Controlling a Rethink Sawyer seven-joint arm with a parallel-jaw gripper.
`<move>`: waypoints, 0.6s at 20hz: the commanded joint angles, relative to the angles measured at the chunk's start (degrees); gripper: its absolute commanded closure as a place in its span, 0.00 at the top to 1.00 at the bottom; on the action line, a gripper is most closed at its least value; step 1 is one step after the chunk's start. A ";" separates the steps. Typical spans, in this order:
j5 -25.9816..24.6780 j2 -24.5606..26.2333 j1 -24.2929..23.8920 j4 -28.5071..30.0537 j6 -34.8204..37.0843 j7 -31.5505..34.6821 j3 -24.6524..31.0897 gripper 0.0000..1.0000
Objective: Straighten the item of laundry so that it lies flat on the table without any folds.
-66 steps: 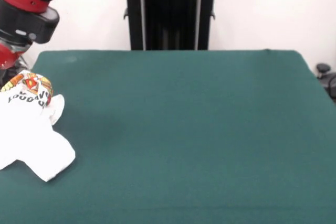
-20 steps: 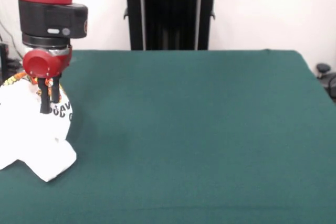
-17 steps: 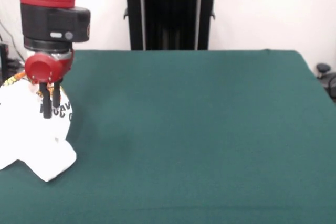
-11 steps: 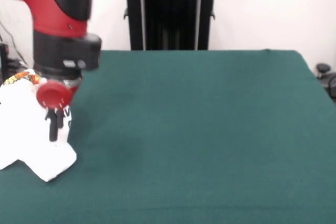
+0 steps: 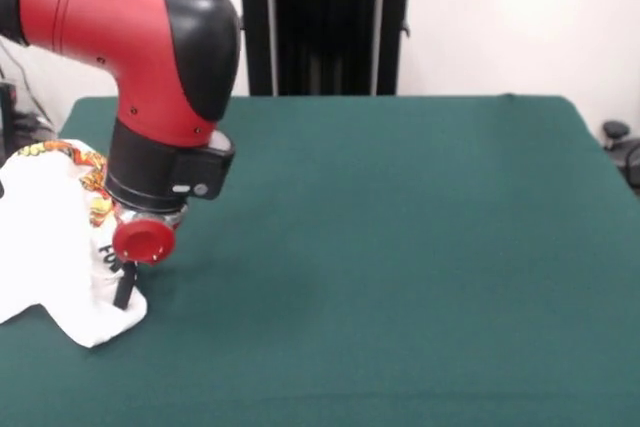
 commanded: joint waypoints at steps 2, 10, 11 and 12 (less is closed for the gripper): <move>4.97 5.70 -15.21 8.90 -4.57 -7.99 20.05 1.00; 10.08 4.37 -28.96 22.67 -2.17 -13.89 43.72 1.00; 10.13 4.80 -30.41 23.76 -1.92 -14.34 45.87 1.00; 10.15 4.65 -30.99 24.62 -1.89 -13.84 47.07 1.00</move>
